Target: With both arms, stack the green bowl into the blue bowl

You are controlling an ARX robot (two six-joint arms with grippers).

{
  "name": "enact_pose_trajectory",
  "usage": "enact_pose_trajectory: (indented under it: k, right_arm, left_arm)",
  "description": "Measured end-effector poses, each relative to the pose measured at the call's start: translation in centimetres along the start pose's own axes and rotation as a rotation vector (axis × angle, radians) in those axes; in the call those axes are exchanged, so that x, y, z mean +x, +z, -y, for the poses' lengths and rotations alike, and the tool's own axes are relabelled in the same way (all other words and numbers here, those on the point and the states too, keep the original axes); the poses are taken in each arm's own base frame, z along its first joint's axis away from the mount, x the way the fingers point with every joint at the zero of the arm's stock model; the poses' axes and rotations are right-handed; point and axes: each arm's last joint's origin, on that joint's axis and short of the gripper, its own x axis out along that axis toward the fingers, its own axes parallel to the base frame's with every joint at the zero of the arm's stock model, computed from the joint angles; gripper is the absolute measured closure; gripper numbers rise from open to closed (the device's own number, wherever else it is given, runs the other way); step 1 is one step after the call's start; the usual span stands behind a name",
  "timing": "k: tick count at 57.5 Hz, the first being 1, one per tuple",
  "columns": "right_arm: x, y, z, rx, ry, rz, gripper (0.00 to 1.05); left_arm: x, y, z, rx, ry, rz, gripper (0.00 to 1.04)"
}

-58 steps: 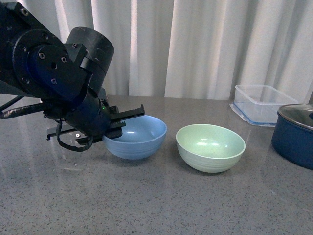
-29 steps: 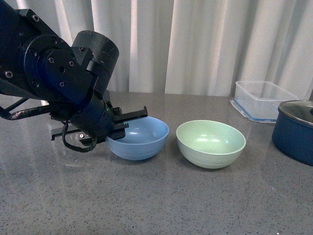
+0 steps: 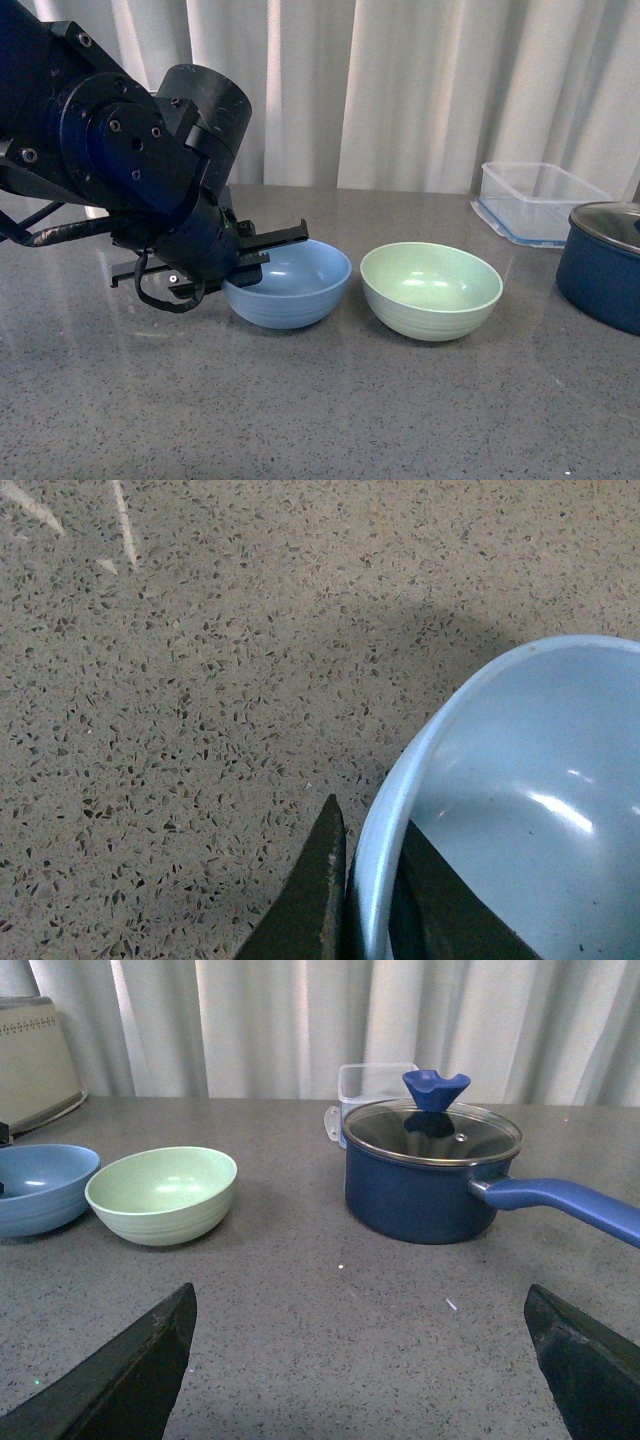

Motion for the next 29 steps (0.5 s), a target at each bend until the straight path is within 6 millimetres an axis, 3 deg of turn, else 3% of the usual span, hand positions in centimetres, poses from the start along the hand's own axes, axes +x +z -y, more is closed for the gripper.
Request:
enact_pose_trajectory:
  k: [19,29]
  right_arm:
    - [0.0,0.0,0.0,0.000,0.000,0.000,0.10]
    - [0.0,0.0,0.0,0.000,0.000,0.000,0.10]
  left_arm:
    - [-0.1,-0.8,-0.4,0.006,0.011,-0.005,0.46]
    - [-2.4,-0.7,-1.3,0.051,0.031,0.078,0.19]
